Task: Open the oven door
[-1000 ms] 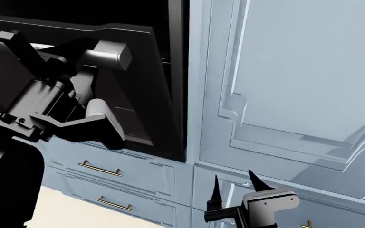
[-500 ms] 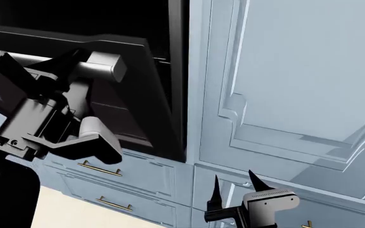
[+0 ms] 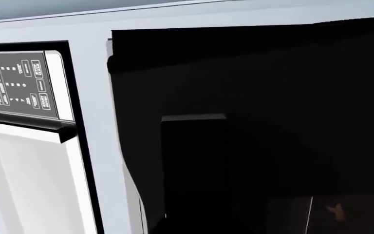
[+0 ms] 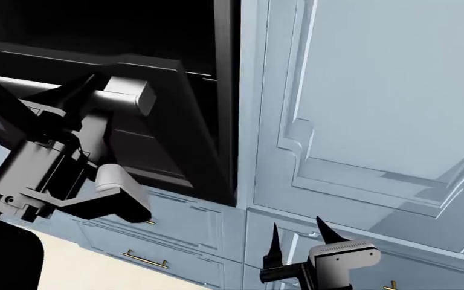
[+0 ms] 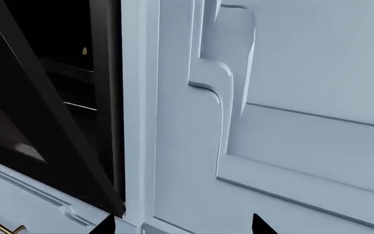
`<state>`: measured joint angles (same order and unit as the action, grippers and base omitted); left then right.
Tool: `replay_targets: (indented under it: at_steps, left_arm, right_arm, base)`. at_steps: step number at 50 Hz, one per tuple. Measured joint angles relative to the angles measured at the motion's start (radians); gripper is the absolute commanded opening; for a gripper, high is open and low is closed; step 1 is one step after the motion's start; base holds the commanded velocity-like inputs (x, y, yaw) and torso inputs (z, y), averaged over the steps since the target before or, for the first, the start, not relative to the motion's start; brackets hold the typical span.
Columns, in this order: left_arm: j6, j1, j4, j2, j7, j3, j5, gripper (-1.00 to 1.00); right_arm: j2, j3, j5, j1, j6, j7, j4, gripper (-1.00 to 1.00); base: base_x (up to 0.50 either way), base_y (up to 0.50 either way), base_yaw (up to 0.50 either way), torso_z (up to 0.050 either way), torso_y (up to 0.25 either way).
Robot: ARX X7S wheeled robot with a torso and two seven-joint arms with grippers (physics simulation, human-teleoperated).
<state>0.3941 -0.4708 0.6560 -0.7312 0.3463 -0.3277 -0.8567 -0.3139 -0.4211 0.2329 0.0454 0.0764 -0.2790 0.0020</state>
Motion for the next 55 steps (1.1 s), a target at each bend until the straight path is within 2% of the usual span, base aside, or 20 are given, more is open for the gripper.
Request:
replay_targets:
  at_steps: [9,20,55]
  left_arm:
    - [0.029,0.006,0.048,-0.024,0.079,0.012,0.001,-1.00]
    - [0.045,0.035,0.084,-0.040,0.101,0.029,0.003,-1.00]
    - [0.042,0.291,0.180,-0.070,-0.046,0.128,-0.020,-1.00]
  right_arm:
    - [-0.001,-0.003,0.000,0.001,0.003,-0.002,0.003,1.00]
    - [-0.003,-0.006,0.000,0.002,0.003,-0.005,0.004,1.00]
    - [-0.010,-0.015,0.003,0.002,0.013,-0.010,0.002,1.00]
  base:
    - [0.00,0.00,0.00,0.001,0.003]
    - [0.00,0.00,0.00,0.001,0.003]
    - [0.00,0.00,0.00,0.001,0.003]
